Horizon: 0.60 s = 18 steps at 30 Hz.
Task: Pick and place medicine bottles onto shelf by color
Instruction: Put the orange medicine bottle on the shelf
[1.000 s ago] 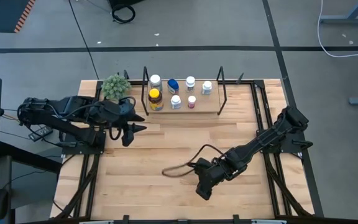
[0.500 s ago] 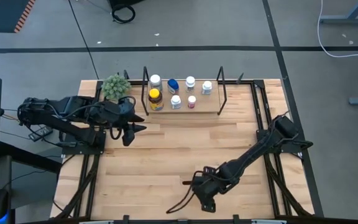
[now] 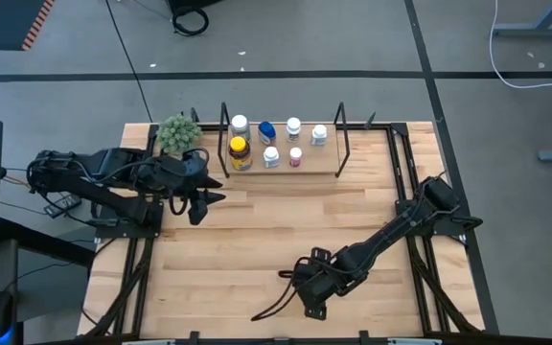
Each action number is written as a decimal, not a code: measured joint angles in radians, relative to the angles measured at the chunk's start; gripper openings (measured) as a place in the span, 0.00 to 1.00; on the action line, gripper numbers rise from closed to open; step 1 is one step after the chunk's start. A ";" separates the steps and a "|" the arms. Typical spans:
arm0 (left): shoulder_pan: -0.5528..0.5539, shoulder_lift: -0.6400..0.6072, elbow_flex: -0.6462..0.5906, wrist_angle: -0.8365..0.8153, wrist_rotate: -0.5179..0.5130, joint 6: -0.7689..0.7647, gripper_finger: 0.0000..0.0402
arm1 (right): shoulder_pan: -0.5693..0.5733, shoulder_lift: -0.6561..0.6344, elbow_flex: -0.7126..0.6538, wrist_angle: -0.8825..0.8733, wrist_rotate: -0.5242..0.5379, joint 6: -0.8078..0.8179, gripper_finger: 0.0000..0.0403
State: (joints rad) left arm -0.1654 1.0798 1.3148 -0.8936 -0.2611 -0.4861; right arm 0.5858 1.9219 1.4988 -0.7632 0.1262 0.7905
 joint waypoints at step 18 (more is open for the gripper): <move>0.000 0.000 0.000 -0.001 0.000 -0.016 0.43 | 0.085 -0.001 0.002 -0.274 -0.101 1.124 0.79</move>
State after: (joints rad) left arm -0.1654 1.0798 1.3148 -0.8944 -0.2607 -0.5018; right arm 0.6705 1.9209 1.5005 -1.0374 0.0247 1.9149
